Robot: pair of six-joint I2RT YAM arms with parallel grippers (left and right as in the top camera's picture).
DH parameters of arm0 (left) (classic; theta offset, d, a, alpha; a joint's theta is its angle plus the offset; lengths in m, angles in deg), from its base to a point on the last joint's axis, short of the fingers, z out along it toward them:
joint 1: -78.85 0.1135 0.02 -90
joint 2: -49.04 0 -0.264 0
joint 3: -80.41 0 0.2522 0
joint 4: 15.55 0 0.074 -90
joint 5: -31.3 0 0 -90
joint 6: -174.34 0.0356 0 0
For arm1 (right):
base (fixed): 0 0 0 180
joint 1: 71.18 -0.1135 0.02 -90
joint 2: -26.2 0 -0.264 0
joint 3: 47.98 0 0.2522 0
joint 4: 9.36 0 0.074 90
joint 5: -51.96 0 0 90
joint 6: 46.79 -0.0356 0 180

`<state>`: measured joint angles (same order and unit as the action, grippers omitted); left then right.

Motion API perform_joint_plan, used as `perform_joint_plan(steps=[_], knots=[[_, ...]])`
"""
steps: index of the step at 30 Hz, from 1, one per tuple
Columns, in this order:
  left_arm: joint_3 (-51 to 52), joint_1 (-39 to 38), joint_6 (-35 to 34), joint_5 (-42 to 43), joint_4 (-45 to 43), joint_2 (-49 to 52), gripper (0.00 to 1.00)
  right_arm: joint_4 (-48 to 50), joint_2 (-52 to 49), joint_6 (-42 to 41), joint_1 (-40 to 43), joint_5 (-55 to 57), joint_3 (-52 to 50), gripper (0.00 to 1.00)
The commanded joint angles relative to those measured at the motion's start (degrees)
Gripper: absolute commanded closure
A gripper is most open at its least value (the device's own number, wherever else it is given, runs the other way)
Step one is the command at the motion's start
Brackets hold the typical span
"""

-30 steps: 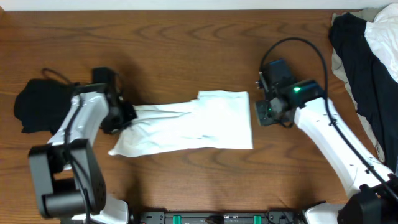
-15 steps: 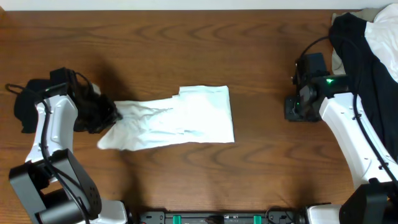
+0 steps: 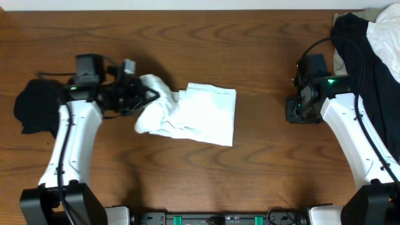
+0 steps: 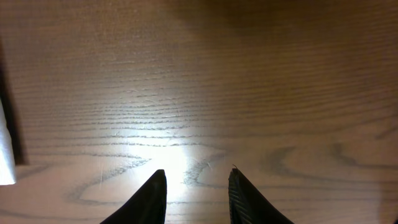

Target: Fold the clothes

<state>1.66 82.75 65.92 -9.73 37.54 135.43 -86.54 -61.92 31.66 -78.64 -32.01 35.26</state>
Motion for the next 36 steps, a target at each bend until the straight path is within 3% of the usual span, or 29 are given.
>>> perform_joint_plan(steps=[1,5,12,22,28,33,36], knots=[[-1.64,-5.68,-3.39,2.01,-4.13,-0.72,0.94,-0.48,-0.07,-0.02,0.52,-0.26,0.15,0.68],[-1.64,-13.33,-5.57,-1.84,-10.51,-0.72,0.94,-1.11,-0.07,0.0,0.52,-0.26,0.11,0.68],[-1.64,-26.64,-7.43,-21.66,-11.89,-0.66,0.91,-1.95,-0.07,0.0,0.39,-0.28,0.11,0.68],[-1.62,-37.0,-7.43,-34.03,-15.08,-0.28,0.88,-2.43,-0.07,0.02,-0.11,-2.89,0.11,0.68],[-1.62,-38.99,-7.67,-35.15,-17.33,1.95,0.85,-2.91,-0.07,0.04,-0.11,-2.89,0.11,0.68],[-1.62,-40.52,-12.13,-35.1,-20.85,5.77,0.84,-2.82,-0.07,0.39,-0.11,-2.84,0.11,0.68],[-1.62,-41.97,-13.2,-35.01,-21.11,8.04,0.75,-3.17,-0.07,0.94,-0.11,-2.84,0.11,0.68]])
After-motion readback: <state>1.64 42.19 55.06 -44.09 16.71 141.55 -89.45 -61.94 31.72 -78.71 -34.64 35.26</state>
